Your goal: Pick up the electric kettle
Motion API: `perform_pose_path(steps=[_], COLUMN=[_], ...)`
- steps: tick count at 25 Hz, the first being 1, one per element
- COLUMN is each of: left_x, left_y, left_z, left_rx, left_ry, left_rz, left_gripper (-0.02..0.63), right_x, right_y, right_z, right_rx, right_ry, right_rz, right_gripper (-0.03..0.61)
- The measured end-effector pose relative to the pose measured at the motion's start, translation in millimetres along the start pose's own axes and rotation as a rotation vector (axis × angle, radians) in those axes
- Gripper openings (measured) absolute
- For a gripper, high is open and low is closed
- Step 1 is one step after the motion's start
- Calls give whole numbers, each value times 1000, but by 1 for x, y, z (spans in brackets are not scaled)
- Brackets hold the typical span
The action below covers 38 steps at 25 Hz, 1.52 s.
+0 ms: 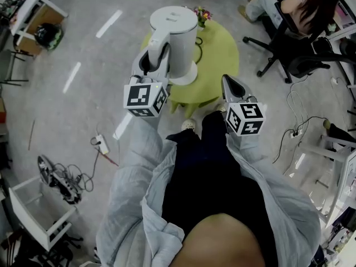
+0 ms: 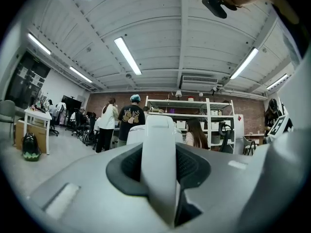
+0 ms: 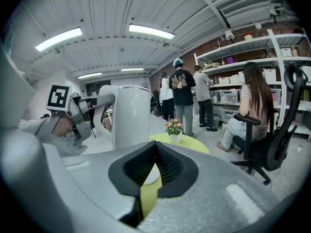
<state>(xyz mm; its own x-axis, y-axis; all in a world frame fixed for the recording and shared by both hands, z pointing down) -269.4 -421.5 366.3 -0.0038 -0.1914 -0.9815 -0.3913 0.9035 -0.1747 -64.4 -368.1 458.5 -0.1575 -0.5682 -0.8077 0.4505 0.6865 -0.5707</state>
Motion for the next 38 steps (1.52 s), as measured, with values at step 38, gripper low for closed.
perform_pose_path(steps=[38], left_x=[-26], left_y=[159], left_z=[-92], left_rx=[455], left_ry=[81], left_rz=[-29], left_gripper=[138], right_x=[47], right_y=[-33], right_z=[-56], right_rx=[207], right_ry=[146], right_rz=[42], right_gripper=[0])
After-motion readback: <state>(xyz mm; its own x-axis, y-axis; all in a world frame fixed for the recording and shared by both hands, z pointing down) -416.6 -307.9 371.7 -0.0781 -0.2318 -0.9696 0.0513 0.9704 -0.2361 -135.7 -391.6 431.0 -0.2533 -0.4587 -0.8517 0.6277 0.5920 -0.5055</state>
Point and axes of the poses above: the fingertips, and each gripper's own axes: y backward along the fingers, z to its right, x out of its top, the point moved 2 cm from there along y, backward along the fingers, and after that the axes turned 13 degrees about -z, right-handed, at the moved point
